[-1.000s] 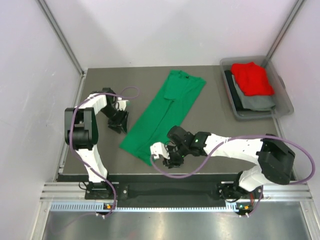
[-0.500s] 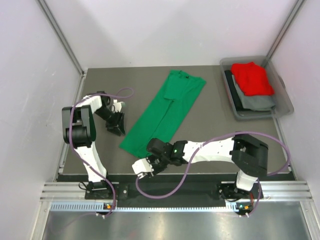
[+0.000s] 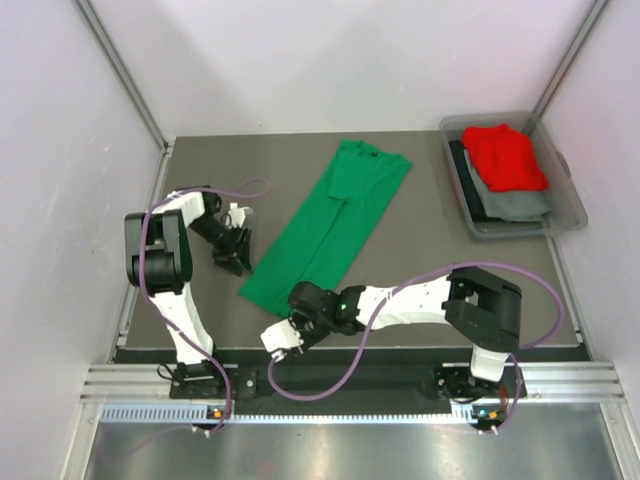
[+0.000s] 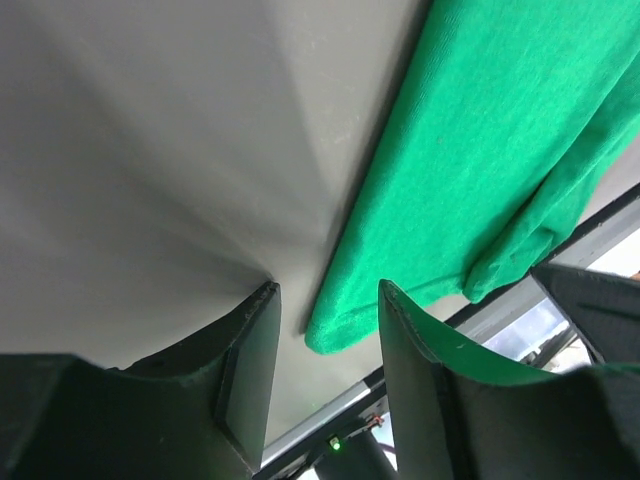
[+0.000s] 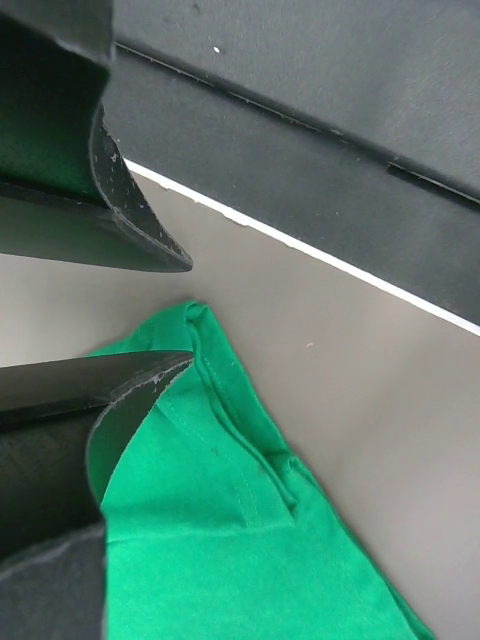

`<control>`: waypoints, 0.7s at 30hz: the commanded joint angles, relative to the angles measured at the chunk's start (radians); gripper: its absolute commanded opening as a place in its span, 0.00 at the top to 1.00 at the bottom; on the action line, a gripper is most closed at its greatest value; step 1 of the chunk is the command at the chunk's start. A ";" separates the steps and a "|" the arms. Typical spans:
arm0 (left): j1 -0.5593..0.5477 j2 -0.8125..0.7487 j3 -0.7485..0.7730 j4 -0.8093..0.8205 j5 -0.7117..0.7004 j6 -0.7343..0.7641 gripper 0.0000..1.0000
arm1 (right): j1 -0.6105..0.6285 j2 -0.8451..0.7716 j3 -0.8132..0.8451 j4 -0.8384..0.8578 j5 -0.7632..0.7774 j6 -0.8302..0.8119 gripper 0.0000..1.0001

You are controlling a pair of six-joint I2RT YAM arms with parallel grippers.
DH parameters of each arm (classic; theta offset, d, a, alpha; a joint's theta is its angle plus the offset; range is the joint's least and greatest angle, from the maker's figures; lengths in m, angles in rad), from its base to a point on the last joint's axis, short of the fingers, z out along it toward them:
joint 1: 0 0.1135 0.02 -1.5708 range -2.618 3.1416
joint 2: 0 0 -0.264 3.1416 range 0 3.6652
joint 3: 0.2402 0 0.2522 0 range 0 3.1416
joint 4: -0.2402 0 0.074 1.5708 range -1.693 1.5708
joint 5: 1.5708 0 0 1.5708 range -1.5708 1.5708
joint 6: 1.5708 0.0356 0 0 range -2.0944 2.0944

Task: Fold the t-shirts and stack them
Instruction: Fold the tshirt

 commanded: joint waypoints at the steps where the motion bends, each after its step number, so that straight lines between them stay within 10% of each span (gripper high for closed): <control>1: 0.001 -0.001 -0.017 -0.053 -0.025 0.060 0.51 | 0.015 0.024 0.015 0.046 0.013 -0.025 0.63; 17: 0.000 -0.001 -0.074 -0.074 -0.073 0.099 0.59 | 0.015 0.058 0.013 0.074 0.054 -0.020 0.76; 21: -0.002 0.025 -0.065 -0.091 -0.033 0.111 1.00 | 0.013 0.056 0.012 0.064 0.068 -0.018 0.95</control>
